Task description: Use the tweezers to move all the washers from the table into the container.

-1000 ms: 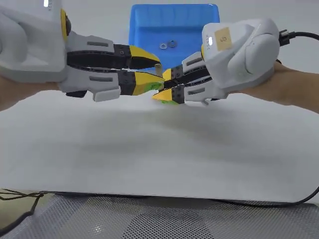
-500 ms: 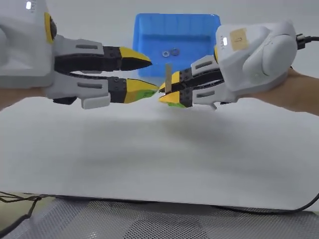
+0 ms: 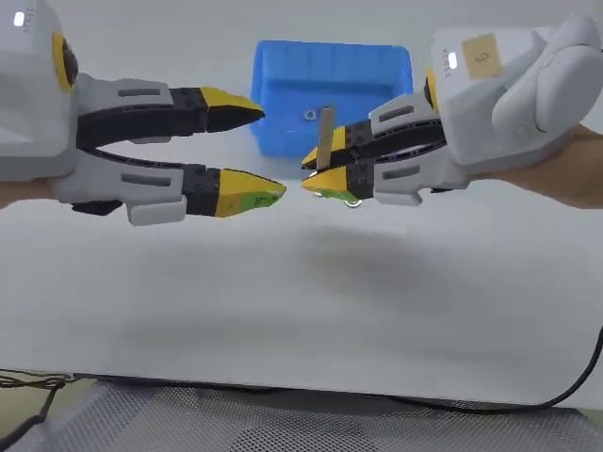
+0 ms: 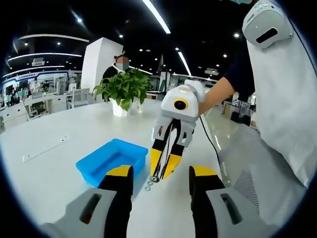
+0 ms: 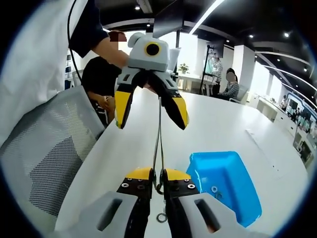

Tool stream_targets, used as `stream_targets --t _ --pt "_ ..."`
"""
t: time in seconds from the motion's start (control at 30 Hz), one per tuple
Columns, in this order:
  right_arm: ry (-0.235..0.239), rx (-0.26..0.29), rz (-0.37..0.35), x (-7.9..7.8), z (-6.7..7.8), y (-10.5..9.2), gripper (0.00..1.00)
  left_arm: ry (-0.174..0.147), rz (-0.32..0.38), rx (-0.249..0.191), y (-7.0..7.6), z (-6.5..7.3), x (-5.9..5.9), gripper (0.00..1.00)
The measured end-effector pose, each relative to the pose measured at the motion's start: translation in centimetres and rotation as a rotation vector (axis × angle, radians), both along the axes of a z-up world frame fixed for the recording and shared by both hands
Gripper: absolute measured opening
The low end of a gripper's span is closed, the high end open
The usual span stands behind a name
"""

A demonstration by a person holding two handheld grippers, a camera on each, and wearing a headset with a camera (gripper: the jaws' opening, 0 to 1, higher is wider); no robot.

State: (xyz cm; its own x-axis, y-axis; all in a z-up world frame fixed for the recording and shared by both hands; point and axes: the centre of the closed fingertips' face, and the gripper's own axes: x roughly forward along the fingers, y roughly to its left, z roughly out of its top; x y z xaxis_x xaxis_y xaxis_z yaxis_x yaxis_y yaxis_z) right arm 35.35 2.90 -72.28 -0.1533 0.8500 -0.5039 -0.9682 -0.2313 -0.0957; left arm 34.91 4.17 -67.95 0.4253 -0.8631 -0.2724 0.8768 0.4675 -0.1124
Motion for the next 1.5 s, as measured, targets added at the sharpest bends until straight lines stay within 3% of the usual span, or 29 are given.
stream_targets --t 0.17,0.27,0.37,0.53,0.77,0.87,1.27,1.5 --pt "-0.028 0.018 -0.019 1.8 1.7 -0.5 0.09 0.003 0.021 0.021 0.5 -0.4 0.1 0.61" --pt "-0.043 0.033 -0.047 3.9 2.4 -0.7 0.09 0.044 0.035 -0.006 0.5 -0.4 -0.2 0.68" --pt "-0.061 0.042 -0.072 5.1 2.9 -0.8 0.09 0.036 0.038 0.017 0.7 -0.6 -0.2 0.74" --pt "-0.082 0.055 -0.118 7.6 3.9 -0.8 0.09 0.066 0.037 0.017 0.7 -1.0 -0.9 0.80" --pt "-0.088 0.049 -0.178 10.3 2.3 -0.7 0.09 0.085 0.071 0.004 1.0 -1.0 -0.8 0.95" --pt "-0.078 0.048 -0.201 10.7 1.8 -0.4 0.09 0.059 0.089 0.026 1.3 -1.2 -0.6 0.99" --pt "-0.015 0.012 -0.242 11.8 -2.4 0.3 0.09 0.102 0.115 0.046 2.4 -2.5 -0.7 0.99" --pt "0.000 -0.019 -0.234 11.8 -4.2 0.5 0.09 0.103 0.120 0.042 2.5 -2.3 -0.5 0.99"
